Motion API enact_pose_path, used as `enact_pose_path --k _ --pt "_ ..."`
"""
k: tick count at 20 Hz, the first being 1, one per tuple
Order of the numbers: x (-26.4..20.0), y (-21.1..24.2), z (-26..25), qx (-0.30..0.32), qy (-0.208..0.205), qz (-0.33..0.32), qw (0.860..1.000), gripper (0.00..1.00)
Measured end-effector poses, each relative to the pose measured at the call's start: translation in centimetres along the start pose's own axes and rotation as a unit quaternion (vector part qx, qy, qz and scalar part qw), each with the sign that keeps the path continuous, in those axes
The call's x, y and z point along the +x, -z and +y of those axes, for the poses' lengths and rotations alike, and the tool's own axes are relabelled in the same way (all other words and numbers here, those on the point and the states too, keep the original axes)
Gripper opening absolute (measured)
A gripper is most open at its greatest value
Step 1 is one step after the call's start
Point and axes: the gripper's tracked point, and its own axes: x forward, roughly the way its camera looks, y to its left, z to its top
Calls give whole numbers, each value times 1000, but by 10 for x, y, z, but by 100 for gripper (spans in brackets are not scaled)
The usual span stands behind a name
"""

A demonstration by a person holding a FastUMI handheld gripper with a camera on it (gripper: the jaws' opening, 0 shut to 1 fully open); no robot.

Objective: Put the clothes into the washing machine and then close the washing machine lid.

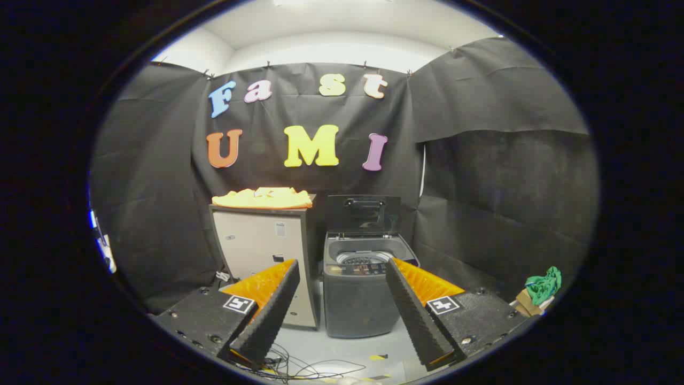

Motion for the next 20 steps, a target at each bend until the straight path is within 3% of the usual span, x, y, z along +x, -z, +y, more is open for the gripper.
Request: enact_pose_path --k 20 --pt "4 -5 -8 6 15 5 1000 100"
